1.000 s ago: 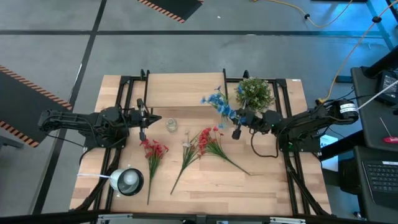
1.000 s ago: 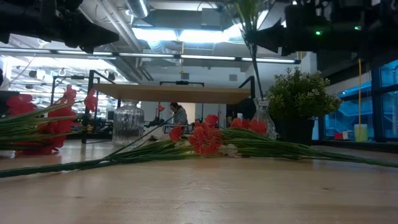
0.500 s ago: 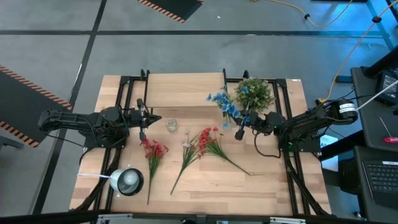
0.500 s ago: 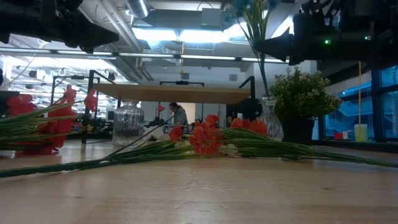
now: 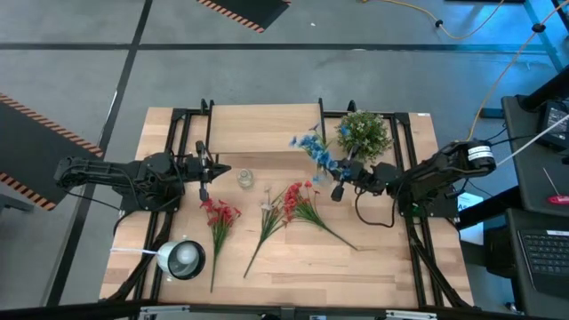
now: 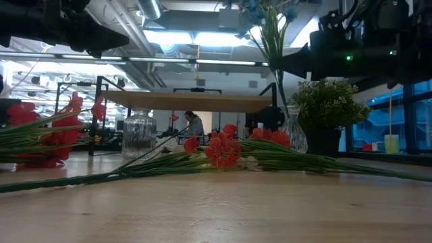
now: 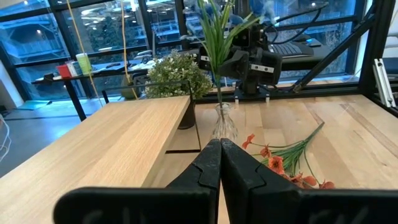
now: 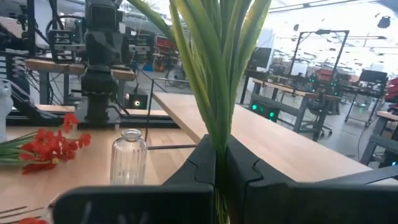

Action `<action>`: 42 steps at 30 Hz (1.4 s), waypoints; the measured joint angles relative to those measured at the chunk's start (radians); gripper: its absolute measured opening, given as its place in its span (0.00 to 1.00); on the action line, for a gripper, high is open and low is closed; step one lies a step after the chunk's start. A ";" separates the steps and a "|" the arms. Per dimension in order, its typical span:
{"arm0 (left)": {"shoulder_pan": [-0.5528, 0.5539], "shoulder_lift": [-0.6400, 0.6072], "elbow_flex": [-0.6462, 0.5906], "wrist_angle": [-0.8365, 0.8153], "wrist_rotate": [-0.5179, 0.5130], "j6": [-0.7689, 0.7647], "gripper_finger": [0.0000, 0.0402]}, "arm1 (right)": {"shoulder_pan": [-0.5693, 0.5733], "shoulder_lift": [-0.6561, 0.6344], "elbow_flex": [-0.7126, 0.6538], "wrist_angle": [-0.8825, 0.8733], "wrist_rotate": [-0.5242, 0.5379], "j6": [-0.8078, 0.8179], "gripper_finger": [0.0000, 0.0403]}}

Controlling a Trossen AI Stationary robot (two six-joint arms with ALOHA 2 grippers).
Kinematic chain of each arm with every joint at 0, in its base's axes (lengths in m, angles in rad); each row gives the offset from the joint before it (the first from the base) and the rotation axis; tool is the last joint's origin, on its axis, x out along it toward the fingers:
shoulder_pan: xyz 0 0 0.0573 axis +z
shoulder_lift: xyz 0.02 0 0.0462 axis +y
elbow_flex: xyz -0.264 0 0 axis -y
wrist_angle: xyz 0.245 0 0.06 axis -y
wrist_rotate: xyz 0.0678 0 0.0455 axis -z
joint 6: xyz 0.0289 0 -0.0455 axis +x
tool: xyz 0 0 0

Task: Pick and place flowers into a vace then onto a shelf
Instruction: Put the blue flowers into the right transparent vase

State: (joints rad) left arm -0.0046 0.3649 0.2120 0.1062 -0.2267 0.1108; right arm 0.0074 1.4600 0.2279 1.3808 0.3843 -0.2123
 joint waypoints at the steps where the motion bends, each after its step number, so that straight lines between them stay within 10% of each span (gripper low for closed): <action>1: 0.000 0.000 0.000 0.000 0.000 0.000 0.01 | 0.000 0.002 0.000 0.000 0.000 0.000 0.01; 17: 0.000 0.000 0.000 0.000 0.000 0.000 0.01 | 0.000 0.004 -0.050 0.006 0.038 0.051 0.04; 42: 0.000 0.000 0.000 0.000 0.000 0.000 0.01 | 0.000 0.003 -0.049 0.028 0.046 0.057 0.46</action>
State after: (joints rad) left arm -0.0044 0.3649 0.2119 0.1062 -0.2268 0.1112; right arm 0.0074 1.4631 0.1790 1.4089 0.4306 -0.1556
